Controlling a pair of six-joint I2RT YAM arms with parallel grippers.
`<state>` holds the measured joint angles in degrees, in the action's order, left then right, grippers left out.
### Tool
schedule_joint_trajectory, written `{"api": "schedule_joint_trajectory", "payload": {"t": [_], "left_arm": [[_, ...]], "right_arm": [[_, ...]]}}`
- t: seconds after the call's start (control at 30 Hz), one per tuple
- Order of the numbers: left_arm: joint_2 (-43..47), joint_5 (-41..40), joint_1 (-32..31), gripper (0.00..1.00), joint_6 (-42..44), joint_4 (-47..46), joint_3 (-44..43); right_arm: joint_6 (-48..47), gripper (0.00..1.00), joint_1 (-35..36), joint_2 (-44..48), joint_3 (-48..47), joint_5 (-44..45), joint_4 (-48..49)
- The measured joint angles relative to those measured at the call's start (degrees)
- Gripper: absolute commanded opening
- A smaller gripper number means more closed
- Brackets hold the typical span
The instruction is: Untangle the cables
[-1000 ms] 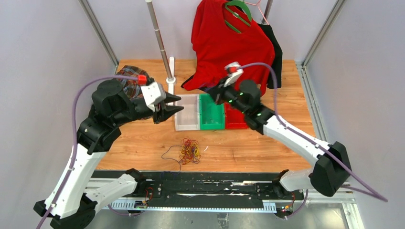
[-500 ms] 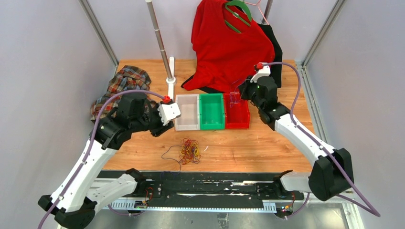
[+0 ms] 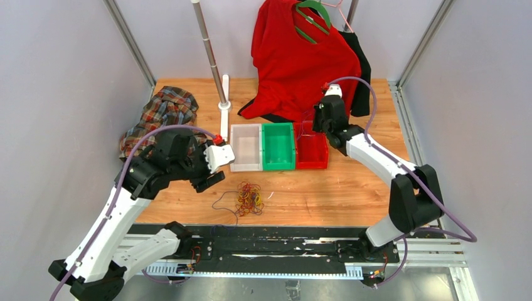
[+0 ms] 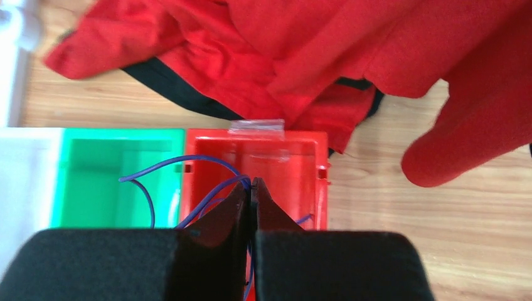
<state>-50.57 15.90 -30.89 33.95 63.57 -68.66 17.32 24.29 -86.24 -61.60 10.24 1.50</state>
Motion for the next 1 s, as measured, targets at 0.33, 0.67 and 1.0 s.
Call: {"api": "schedule_joint_trajectory", "payload": {"t": [0.33, 0.67, 1.0], "left_arm": [[0.0, -0.8, 0.0, 0.63, 1.5, 1.5, -0.6], [-1.2, -2.3, 0.0, 0.57, 4.4, 1.5, -1.4], [-2.8, -3.2, 0.0, 0.52, 4.7, 1.6, -1.4]], "right_arm": [[-3.5, 0.32, 0.7, -4.2, -2.7, 9.7, -10.9], [-4.9, 0.56, 0.8, -4.2, -3.1, 10.1, -15.6], [-6.3, 0.68, 0.8, -8.6, -12.8, 3.7, -23.1]]}}
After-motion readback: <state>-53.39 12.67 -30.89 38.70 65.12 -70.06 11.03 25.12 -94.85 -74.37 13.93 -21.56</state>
